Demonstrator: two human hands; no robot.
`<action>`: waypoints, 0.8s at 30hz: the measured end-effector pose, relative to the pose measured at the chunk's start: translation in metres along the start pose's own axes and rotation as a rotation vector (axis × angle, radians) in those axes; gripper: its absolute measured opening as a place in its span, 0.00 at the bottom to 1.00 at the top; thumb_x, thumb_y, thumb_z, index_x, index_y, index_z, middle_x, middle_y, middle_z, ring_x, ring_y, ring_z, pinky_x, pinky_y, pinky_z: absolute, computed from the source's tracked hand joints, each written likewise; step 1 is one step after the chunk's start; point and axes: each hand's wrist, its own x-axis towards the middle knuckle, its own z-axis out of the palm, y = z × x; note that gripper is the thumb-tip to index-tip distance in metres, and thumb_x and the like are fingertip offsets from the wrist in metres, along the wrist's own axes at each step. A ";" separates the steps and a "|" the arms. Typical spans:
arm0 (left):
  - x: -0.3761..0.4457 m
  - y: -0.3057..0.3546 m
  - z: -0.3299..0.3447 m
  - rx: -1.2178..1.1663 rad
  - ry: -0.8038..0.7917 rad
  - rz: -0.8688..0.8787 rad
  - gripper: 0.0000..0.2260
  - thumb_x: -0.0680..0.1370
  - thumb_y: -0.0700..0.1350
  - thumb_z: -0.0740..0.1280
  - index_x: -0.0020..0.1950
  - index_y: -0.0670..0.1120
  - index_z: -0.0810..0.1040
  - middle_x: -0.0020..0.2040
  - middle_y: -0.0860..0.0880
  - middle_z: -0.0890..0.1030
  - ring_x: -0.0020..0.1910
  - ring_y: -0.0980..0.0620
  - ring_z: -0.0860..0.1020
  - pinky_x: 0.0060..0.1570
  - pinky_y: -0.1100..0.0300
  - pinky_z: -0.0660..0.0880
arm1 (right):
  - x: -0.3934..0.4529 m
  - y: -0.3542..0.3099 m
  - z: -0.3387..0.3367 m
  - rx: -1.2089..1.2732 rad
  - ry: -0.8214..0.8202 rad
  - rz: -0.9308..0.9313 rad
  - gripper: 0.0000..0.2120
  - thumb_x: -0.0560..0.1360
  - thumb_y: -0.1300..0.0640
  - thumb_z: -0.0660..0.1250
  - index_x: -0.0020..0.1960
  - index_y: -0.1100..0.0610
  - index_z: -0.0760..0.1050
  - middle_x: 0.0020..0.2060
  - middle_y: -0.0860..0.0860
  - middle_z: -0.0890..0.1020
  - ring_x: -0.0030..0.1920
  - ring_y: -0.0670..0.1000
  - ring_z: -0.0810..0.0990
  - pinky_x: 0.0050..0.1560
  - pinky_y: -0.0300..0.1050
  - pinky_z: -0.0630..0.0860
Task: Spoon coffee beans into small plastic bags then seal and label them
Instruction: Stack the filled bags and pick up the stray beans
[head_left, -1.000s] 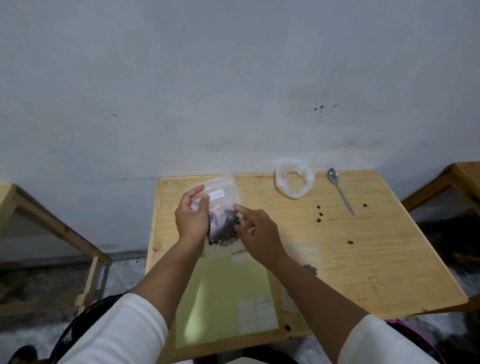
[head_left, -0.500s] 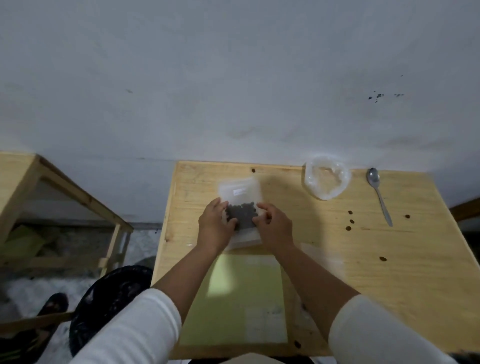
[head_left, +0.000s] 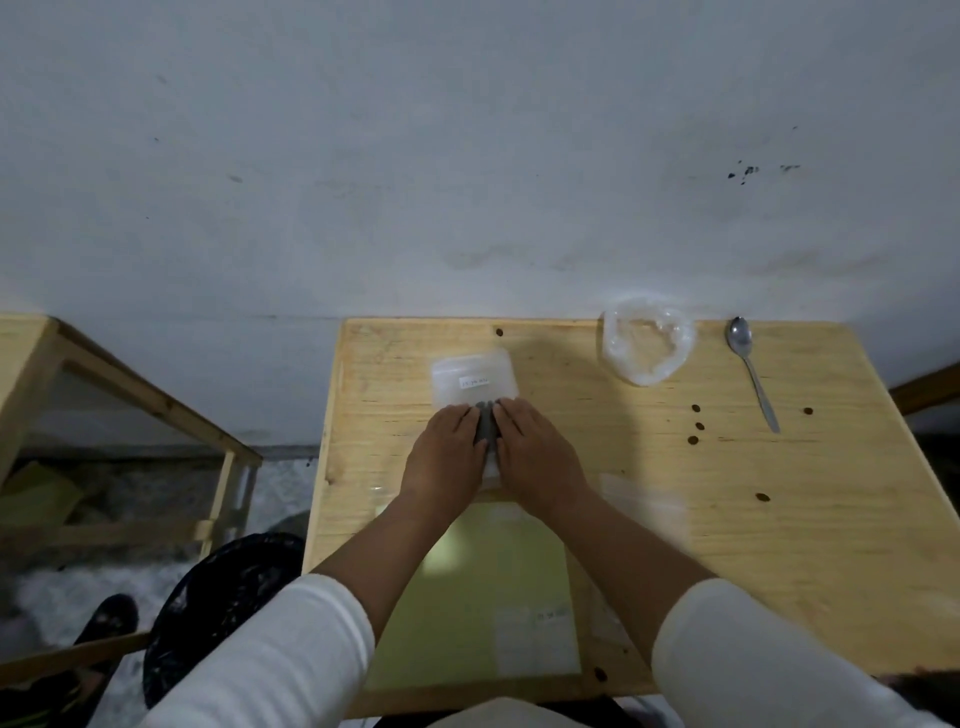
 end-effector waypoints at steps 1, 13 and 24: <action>0.000 0.001 -0.001 -0.035 0.002 -0.009 0.20 0.80 0.45 0.58 0.71 0.39 0.65 0.67 0.44 0.71 0.67 0.47 0.67 0.69 0.59 0.60 | -0.003 0.000 -0.004 -0.003 0.000 0.012 0.20 0.73 0.58 0.56 0.56 0.69 0.77 0.49 0.61 0.82 0.52 0.58 0.81 0.56 0.50 0.78; -0.018 0.091 0.012 -0.113 -0.120 0.169 0.20 0.80 0.46 0.59 0.71 0.46 0.65 0.69 0.47 0.69 0.67 0.49 0.67 0.65 0.57 0.64 | -0.107 0.042 -0.024 -0.002 0.094 0.537 0.24 0.60 0.61 0.77 0.54 0.66 0.78 0.51 0.62 0.81 0.49 0.60 0.81 0.43 0.48 0.81; -0.050 0.137 0.054 -0.247 -0.344 0.036 0.19 0.79 0.46 0.59 0.70 0.47 0.66 0.66 0.43 0.71 0.64 0.45 0.69 0.60 0.55 0.67 | -0.182 0.059 0.003 0.304 0.046 0.934 0.19 0.75 0.52 0.66 0.65 0.53 0.73 0.63 0.56 0.73 0.64 0.54 0.70 0.63 0.41 0.67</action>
